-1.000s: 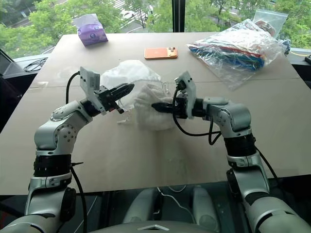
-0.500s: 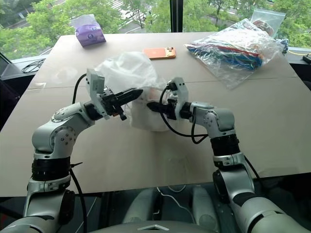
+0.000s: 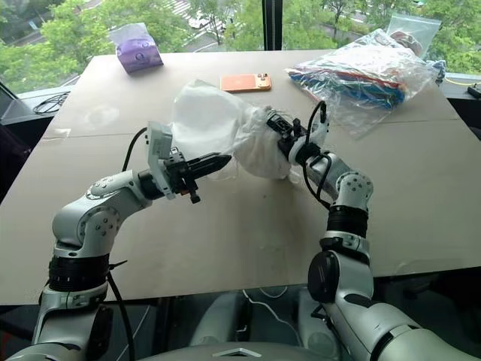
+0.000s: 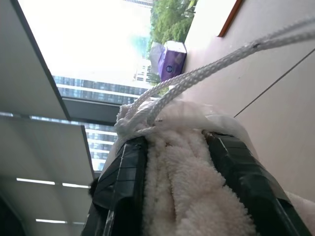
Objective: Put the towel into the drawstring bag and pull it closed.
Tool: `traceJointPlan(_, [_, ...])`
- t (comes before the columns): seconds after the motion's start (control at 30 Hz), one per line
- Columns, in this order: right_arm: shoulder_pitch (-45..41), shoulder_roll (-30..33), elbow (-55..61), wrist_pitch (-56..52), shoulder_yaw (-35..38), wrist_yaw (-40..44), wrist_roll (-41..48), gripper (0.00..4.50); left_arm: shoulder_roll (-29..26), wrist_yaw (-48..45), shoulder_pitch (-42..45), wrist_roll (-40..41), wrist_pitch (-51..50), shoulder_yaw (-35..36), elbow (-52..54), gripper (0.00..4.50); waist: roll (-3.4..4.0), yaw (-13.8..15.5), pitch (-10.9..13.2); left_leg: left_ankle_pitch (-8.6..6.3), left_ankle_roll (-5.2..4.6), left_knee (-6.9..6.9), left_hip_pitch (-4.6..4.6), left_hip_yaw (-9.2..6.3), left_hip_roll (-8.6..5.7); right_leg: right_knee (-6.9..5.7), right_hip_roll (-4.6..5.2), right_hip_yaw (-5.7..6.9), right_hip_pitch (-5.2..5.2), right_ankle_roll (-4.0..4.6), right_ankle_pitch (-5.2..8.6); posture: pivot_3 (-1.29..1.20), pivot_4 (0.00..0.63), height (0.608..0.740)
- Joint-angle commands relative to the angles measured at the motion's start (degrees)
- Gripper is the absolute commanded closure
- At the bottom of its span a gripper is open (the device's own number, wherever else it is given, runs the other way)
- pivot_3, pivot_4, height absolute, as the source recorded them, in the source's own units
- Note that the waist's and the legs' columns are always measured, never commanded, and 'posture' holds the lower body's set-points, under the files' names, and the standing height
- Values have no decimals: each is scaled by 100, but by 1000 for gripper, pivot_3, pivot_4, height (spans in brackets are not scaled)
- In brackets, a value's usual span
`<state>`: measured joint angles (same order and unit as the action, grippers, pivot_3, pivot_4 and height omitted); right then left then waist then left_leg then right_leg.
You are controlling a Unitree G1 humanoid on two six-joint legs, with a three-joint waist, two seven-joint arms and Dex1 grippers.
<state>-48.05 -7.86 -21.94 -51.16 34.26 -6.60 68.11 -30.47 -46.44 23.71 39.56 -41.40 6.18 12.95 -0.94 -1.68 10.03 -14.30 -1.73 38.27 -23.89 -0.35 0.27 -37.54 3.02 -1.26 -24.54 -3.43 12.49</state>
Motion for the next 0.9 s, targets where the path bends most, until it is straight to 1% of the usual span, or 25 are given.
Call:
traceJointPlan(0.03, [-226, -1768, 167, 578, -117, -950, 762, 3239, 35, -15, -77, -1, 88, -51, 100, 4500, 1, -59, 1, 0, 0, 0, 0, 1, 0, 0, 0, -2, 0, 0, 0, 0, 150, 740])
traceJointPlan(0.1, [-56, -1689, 299, 489, -591, -1240, 777, 3239, 93, 26, -81, -146, 209, -118, -59, 4500, 1, -103, 1, 0, -2, 1, 0, 8, 0, -1, -1, -8, -1, -1, 0, 0, 150, 740])
traceJointPlan(0.17, [262, -1222, 582, 198, -1474, -1068, 206, 3239, 182, 153, -41, -357, 409, -178, -282, 4500, 4, -147, 2, -1, -2, 0, 5, 13, 1, -4, -5, -14, -2, -1, 0, 0, 150, 740])
traceJointPlan(0.2, [396, -1032, 688, 108, -1777, -993, 27, 2231, 226, 204, -10, -410, 466, -180, -371, 4500, 3, -175, 2, -1, -2, -1, 5, 15, 0, -7, -11, -18, -6, -1, 0, 0, 150, 740])
traceJointPlan(0.23, [526, -827, 811, 23, -2047, -865, -107, 1875, 283, 243, 30, -449, 516, -174, -468, 4500, 3, -182, 2, -1, -2, 0, 5, 14, 2, -9, -15, -18, -7, 0, 1, 0, 150, 740])
traceJointPlan(0.37, [859, -68, 1289, -168, -2687, -287, -472, 83, 443, 250, 113, -455, 562, -169, -630, 4500, 0, -142, 0, -1, -3, 0, 3, 9, 8, -5, -15, -15, -6, -1, 1, 0, 150, 740])
traceJointPlan(0.47, [1092, 418, 1713, -421, -2548, 241, -254, 83, 495, 242, 131, -509, 609, -225, -690, 4500, 0, -77, 1, -1, -4, 3, -3, 14, 4, 1, -7, -18, -6, -3, 0, 0, 150, 740])
traceJointPlan(0.53, [1230, 899, 1993, -426, -2531, 765, -400, 83, 513, 218, 140, -546, 629, -229, -731, 4500, -1, -37, 1, -1, -4, 8, -3, 12, 3, 1, -5, -16, -3, -3, 0, 0, 150, 740])
traceJointPlan(0.6, [1385, 1533, 2351, -317, -2600, 1550, -627, 83, 513, 192, 162, -578, 651, -215, -793, 4500, -1, -13, 1, -1, -4, 9, -3, 5, 2, 1, -4, -8, 0, -3, 0, 0, 150, 740])
traceJointPlan(0.67, [1573, 2211, 2784, 40, -2875, 2521, -1061, 83, 499, 174, 187, -592, 664, -205, -842, 4500, 0, -23, 2, -1, -5, 7, -2, 5, 1, 2, -7, -8, 0, -3, 1, 0, 150, 740])
traceJointPlan(0.73, [1745, 2660, 3112, 348, -3141, 3280, -1400, 83, 488, 160, 202, -598, 671, -201, -869, 4500, 0, -55, 2, -1, -5, 5, -1, 7, 1, 1, -11, -10, -1, -3, 1, 0, 150, 740])
traceJointPlan(0.83, [2129, 3685, 3593, 1542, -4205, 4579, -2880, 83, 453, 112, 256, -624, 675, -189, -935, 4500, 0, -82, 2, -1, -4, 4, 4, 12, 3, 3, -24, -17, -2, -3, 2, 0, 150, 740])
traceJointPlan(0.9, [2223, 4024, 3574, 2304, -4787, 5019, -3753, 83, 434, 86, 288, -634, 664, -175, -962, 4500, -1, -82, 2, -2, -4, 4, 6, 12, 3, 2, -27, -16, -2, -2, 2, 0, 150, 740])
